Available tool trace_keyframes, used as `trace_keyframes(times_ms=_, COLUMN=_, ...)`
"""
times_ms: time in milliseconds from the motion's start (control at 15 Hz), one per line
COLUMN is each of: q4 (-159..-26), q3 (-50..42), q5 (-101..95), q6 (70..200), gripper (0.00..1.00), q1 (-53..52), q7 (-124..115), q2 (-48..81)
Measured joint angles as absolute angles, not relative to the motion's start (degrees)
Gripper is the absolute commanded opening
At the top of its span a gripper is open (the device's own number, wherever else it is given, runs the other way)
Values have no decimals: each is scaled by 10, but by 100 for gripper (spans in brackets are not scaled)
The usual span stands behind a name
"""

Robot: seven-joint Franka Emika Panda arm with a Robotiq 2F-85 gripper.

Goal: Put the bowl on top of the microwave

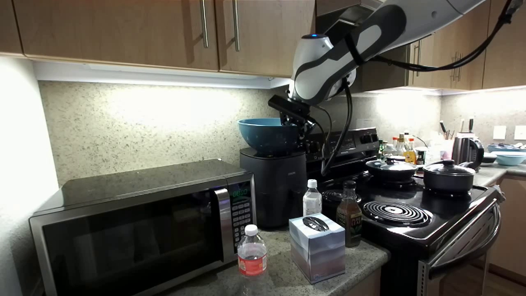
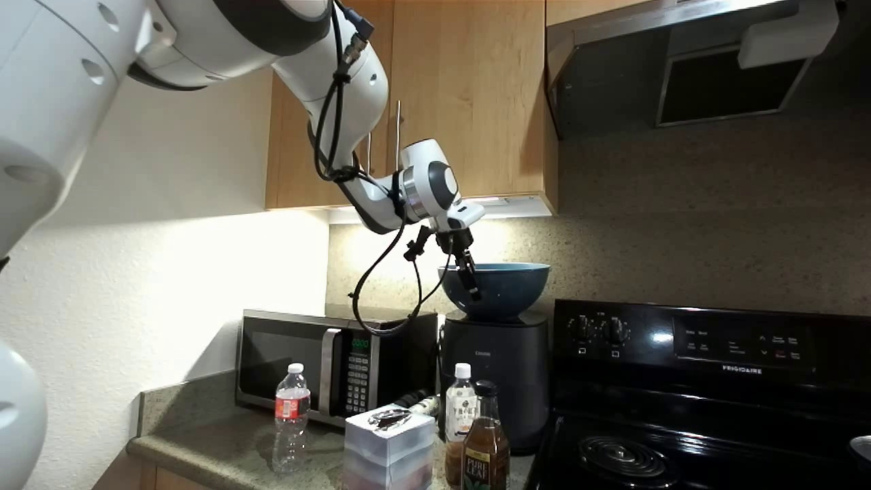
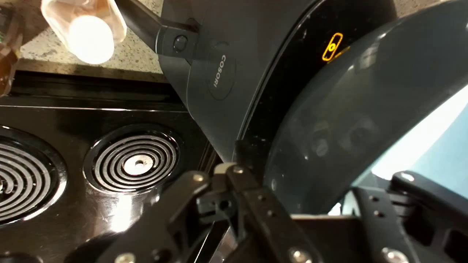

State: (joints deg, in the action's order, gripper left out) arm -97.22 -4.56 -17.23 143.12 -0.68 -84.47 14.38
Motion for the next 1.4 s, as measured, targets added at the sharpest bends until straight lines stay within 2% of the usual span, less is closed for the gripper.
trace_keyframes(times_ms=133, q4=-967, q3=-46, q5=-166, q6=1431, gripper=7, q1=-10, q7=-841, q2=144)
trace_keyframes(times_ms=333, q4=-966, q3=-43, q5=-151, q6=1431, gripper=0, q1=-12, q7=-823, q2=140)
trace_keyframes(times_ms=400, q4=-966, q3=-42, q5=-139, q6=1431, gripper=3, q1=-12, q7=-812, q2=139)
trace_keyframes(times_ms=867, q4=-978, q3=8, q5=71, q6=1419, gripper=4, q1=-9, q7=-559, q2=113)
trace_keyframes(times_ms=1333, q4=-966, q3=39, q5=281, q6=1313, gripper=4, q1=-9, q7=-306, q2=106)
trace_keyframes(times_ms=1400, q4=-963, q3=41, q5=293, q6=1288, gripper=9, q1=-9, q7=-280, q2=106)
